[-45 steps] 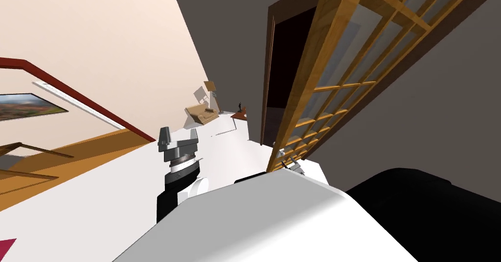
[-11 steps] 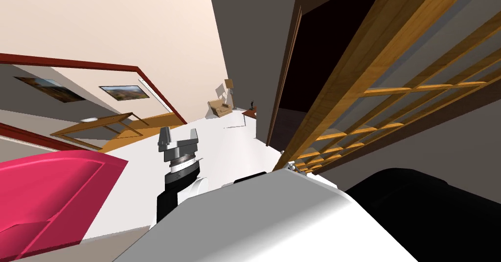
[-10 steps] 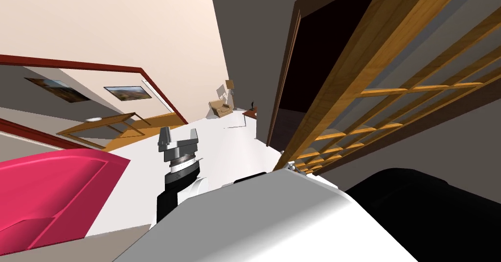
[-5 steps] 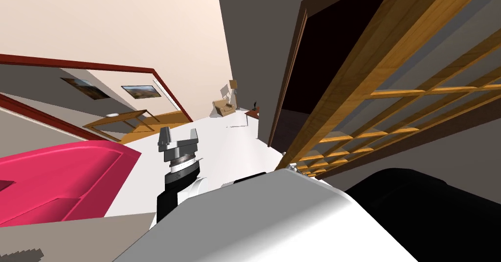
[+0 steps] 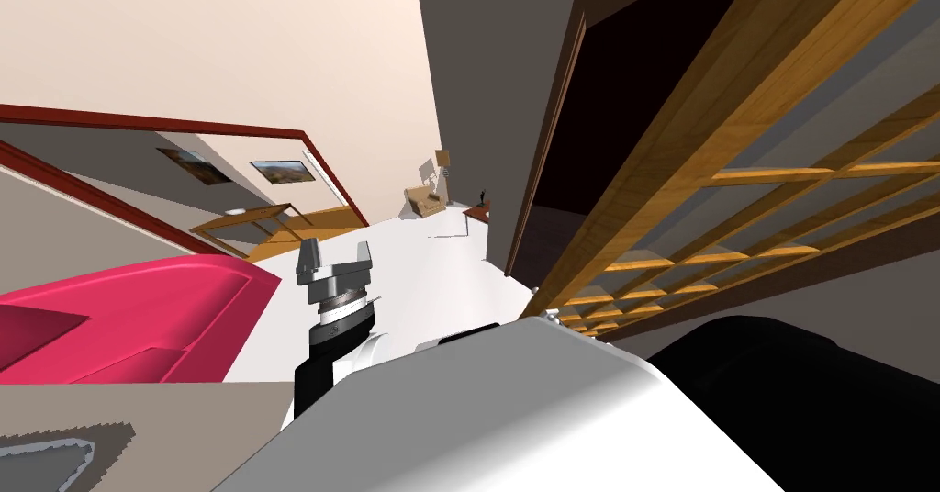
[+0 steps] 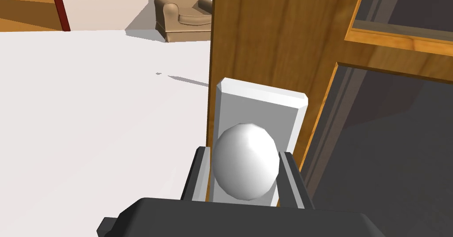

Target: Pull the door open

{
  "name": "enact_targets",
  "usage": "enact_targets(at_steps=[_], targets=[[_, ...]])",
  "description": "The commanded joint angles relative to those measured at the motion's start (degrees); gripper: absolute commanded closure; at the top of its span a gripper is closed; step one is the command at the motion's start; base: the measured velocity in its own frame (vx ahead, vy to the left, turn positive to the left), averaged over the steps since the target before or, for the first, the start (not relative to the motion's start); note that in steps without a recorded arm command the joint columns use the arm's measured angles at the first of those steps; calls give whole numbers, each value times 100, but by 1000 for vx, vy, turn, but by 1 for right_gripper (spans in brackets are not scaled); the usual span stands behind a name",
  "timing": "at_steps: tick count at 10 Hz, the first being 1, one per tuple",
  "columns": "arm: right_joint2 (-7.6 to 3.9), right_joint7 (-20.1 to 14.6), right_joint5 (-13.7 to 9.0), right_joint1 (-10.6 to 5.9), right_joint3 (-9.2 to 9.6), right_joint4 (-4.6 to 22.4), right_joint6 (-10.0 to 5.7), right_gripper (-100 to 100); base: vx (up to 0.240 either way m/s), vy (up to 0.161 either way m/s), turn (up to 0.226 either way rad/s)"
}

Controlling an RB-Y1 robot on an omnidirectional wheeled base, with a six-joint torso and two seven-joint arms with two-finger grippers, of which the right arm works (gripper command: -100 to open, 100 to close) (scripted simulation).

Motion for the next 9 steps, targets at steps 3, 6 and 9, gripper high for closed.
enact_targets(at_steps=[3,6,9], targets=[[63,-42,1,-8,21,225,-36,100,-19,-5,51],[163,-67,-24,76,16,403,-334,100,-47,-6,156],[171,-70,-26,83,16,418,-366,100,-47,-10,32]])
